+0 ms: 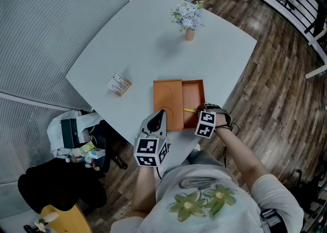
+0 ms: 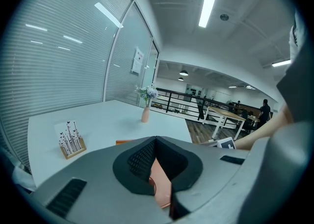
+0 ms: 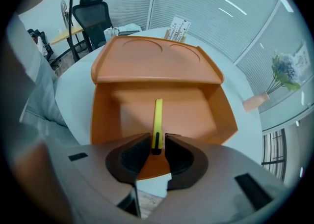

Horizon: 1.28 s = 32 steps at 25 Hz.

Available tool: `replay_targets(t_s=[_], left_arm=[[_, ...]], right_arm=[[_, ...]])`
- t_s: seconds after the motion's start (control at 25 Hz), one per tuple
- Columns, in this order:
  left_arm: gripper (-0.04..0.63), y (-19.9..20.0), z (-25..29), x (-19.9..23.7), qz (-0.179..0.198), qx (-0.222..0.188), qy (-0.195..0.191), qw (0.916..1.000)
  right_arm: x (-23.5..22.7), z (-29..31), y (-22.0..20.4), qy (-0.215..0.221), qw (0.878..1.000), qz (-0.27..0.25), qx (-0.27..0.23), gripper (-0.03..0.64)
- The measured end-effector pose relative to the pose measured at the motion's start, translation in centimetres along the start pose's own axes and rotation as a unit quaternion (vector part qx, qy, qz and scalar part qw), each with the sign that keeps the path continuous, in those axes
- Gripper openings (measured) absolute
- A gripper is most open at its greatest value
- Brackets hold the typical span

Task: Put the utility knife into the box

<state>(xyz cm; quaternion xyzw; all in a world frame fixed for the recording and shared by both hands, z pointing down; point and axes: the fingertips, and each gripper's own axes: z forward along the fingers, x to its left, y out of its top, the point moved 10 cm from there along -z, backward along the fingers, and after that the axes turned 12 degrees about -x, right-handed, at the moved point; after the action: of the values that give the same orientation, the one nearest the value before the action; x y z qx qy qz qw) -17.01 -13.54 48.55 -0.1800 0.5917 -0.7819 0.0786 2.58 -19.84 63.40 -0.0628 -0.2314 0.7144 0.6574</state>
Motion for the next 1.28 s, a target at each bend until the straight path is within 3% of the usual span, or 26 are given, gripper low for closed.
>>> replay_targets(t_s=[0.32, 0.56, 0.84, 1.08, 1.28], left_arm=[[0.002, 0.7, -0.1, -0.2, 0.006, -0.008, -0.001, 1.0000], [0.002, 1.6, -0.4, -0.8, 0.013, -0.019, -0.004, 0.9997], [0.002, 2.4, -0.9, -1.5, 0.020, -0.031, -0.005, 0.9993], [0.002, 3.4, -1.5, -2.8, 0.029, -0.045, -0.012, 0.9985], [0.002, 4.3, -2.1, -4.5, 0.038, -0.057, -0.030, 0.9972]], right_arm=[[-0.9, -2.4, 0.6, -0.019, 0.996, 0.056, -0.061, 0.110], [-1.9, -6.6, 1.5, -0.057, 0.980, 0.123, -0.147, 0.110], [-2.3, -11.7, 2.1, -0.088, 0.942, 0.218, -0.241, 0.110], [-1.4, -16.1, 2.5, -0.127, 0.907, 0.247, -0.317, 0.089], [-0.2, -19.0, 2.2, -0.174, 0.876, 0.261, -0.367, 0.023]])
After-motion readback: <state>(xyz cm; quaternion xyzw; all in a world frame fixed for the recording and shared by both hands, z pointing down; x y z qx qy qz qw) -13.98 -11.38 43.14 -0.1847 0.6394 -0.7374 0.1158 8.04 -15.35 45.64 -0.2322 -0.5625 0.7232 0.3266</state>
